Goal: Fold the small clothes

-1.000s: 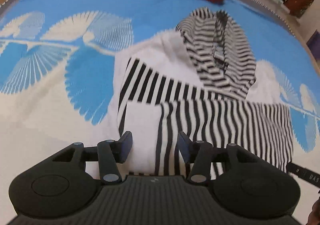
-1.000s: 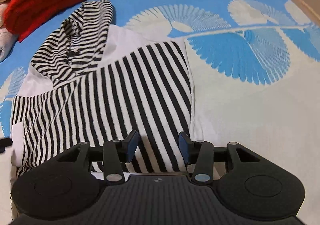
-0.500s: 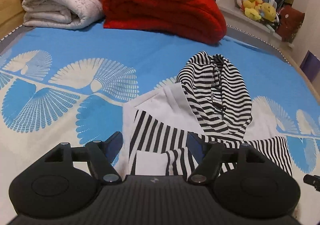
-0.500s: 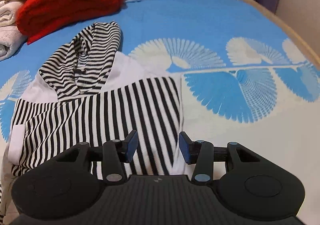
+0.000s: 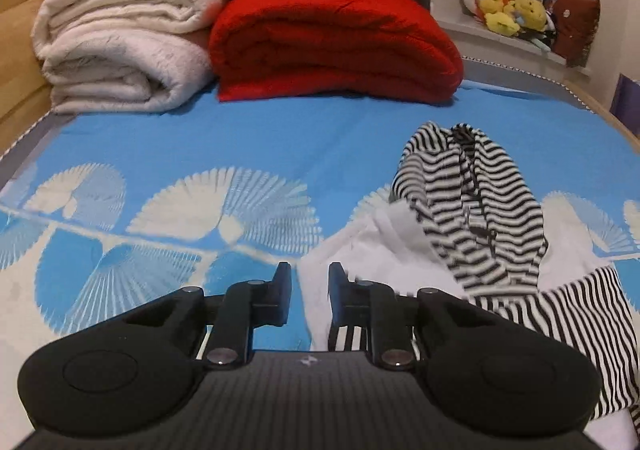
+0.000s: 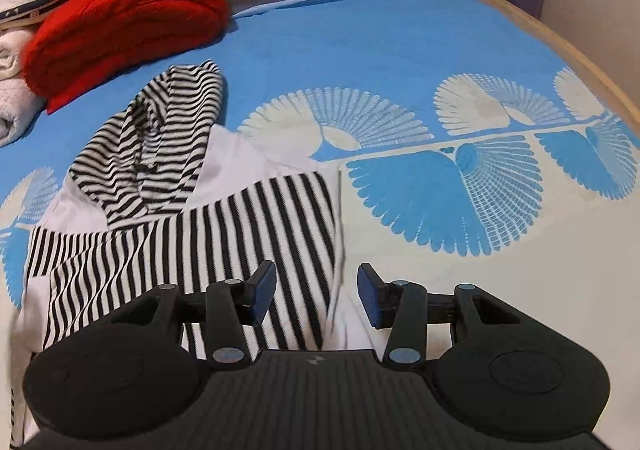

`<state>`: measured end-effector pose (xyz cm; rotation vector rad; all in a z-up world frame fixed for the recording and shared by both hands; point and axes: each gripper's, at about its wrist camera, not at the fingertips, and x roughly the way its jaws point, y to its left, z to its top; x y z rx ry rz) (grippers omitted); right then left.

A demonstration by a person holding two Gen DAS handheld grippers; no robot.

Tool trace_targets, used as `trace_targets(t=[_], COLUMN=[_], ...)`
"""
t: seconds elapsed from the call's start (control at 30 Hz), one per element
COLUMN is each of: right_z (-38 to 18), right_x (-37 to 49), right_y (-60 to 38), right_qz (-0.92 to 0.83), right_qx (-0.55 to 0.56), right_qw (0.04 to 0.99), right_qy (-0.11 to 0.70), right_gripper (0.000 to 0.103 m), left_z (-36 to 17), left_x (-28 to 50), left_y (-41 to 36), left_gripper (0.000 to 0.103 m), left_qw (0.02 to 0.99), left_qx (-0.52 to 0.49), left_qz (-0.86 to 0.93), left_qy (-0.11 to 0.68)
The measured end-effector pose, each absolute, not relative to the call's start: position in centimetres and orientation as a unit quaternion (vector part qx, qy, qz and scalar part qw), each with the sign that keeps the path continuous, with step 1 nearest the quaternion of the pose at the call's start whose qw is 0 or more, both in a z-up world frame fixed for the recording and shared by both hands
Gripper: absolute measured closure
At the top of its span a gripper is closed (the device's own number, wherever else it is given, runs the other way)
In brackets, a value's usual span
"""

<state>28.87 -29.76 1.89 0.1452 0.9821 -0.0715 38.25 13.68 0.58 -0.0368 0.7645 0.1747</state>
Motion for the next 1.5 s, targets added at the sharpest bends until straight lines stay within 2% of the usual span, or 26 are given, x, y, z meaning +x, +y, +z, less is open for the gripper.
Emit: trace_targets(t=[0.23, 0.33, 0.47, 0.67, 0.7, 0.73, 0.77, 0.8, 0.83, 0.97, 1.0, 1.07, 1.13, 1.23, 1.33, 1.5], right_z=[3.0, 2.9, 2.0, 0.6, 0.6, 0.5, 0.5, 0.3, 0.2, 0.0, 0.1, 0.2, 0.3, 0.4, 1.1, 3.1], right_x=[29.2, 29.3, 29.5, 29.5, 29.5, 29.5, 29.6, 29.7, 29.8, 30.1, 30.2, 30.3, 30.5, 30.5, 30.5, 30.0], right_y=[-29.6, -29.3, -29.2, -29.7, -29.8, -29.7, -29.7, -29.8, -29.9, -30.2, -30.4, -30.7, -30.9, -31.1, -31.2, -31.6], right_qz=[-0.035, -0.038, -0.047, -0.042, -0.042, -0.041, -0.040, -0.040, -0.042, -0.057, -0.061, -0.066, -0.068, -0.069, -0.067, -0.061], right_qx=[0.043, -0.001, -0.051, -0.059, -0.059, -0.060, -0.060, -0.058, -0.057, -0.061, -0.060, -0.055, -0.050, -0.047, -0.042, -0.019], right_qw=[0.889, 0.891, 0.886, 0.876, 0.876, 0.876, 0.876, 0.876, 0.875, 0.878, 0.879, 0.881, 0.881, 0.883, 0.887, 0.900], right_qy=[0.454, 0.452, 0.458, 0.477, 0.476, 0.476, 0.476, 0.478, 0.478, 0.472, 0.469, 0.466, 0.465, 0.463, 0.454, 0.430], right_gripper=[0.056, 0.056, 0.056, 0.056, 0.056, 0.056, 0.056, 0.056, 0.056, 0.056, 0.056, 0.056, 0.056, 0.056, 0.056, 0.056], left_z=[1.9, 1.4, -0.3, -4.3, -4.9, -5.4, -6.1, -6.9, -7.5, -10.1, -10.6, -11.0, -11.0, -9.7, -6.3, 0.7], left_x=[47.8, 53.5, 60.5, 68.9, 70.2, 71.2, 72.3, 73.3, 74.2, 76.5, 77.0, 77.4, 77.6, 76.2, 72.3, 58.0], left_y=[12.0, 11.1, 9.7, 7.7, 7.4, 7.2, 7.0, 6.7, 6.4, 4.7, 4.4, 4.0, 3.7, 2.7, 2.2, 0.7], left_gripper=[0.081, 0.081, 0.081, 0.079, 0.074, 0.061, 0.053, 0.039, 0.032, 0.031, 0.032, 0.044, 0.092, 0.102, 0.102, 0.102], left_qw=[0.924, 0.917, 0.911, 0.901, 0.900, 0.898, 0.893, 0.888, 0.884, 0.875, 0.875, 0.877, 0.875, 0.885, 0.900, 0.915], left_qx=[-0.030, -0.039, -0.037, -0.046, -0.050, -0.058, -0.069, -0.076, -0.078, -0.049, -0.045, -0.044, -0.036, 0.020, 0.051, 0.132], left_qz=[0.035, 0.020, 0.013, 0.005, 0.007, 0.008, 0.009, 0.010, 0.012, 0.022, 0.024, 0.021, 0.013, -0.004, -0.052, -0.188], left_qy=[0.381, 0.396, 0.410, 0.432, 0.432, 0.436, 0.444, 0.454, 0.461, 0.481, 0.482, 0.478, 0.482, 0.464, 0.429, 0.331])
